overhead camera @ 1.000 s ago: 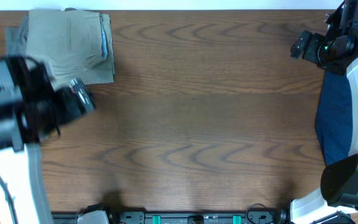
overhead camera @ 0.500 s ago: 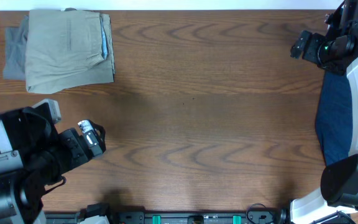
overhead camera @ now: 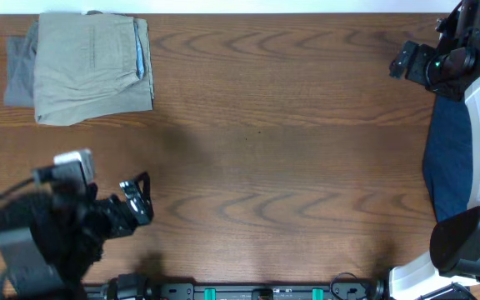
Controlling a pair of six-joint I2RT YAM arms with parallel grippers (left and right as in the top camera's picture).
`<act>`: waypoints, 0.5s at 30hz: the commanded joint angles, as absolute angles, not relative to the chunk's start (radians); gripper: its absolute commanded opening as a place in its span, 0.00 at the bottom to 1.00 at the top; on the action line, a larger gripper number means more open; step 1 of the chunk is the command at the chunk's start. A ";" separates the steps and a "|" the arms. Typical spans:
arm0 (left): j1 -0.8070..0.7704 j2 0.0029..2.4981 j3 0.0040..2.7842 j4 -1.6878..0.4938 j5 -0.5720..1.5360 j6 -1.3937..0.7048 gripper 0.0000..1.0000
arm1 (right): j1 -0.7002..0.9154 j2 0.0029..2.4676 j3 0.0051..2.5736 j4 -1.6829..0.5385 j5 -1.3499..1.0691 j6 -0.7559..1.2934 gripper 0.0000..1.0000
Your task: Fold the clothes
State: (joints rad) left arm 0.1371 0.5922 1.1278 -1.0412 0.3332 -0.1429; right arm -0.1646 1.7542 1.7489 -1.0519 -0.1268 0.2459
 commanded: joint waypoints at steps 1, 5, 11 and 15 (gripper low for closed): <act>0.125 0.420 0.945 -0.925 0.328 -0.078 0.98 | -0.170 1.753 1.752 -1.053 -0.131 0.257 0.99; 0.125 0.174 0.700 -0.709 0.328 -0.075 0.98 | -0.170 1.753 1.752 -1.053 -0.131 0.257 0.99; 0.124 0.012 0.443 -0.425 0.329 -0.075 0.98 | -0.170 1.753 1.752 -1.053 -0.131 0.257 0.99; 0.121 0.020 0.325 -0.237 0.336 -0.076 0.98 | -0.170 1.753 1.752 -1.053 -0.132 0.257 0.99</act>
State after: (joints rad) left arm 0.1284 0.0208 0.3828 -0.3016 0.3340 -0.0883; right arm -0.1646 1.7542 1.7481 -1.0527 -0.1276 0.2466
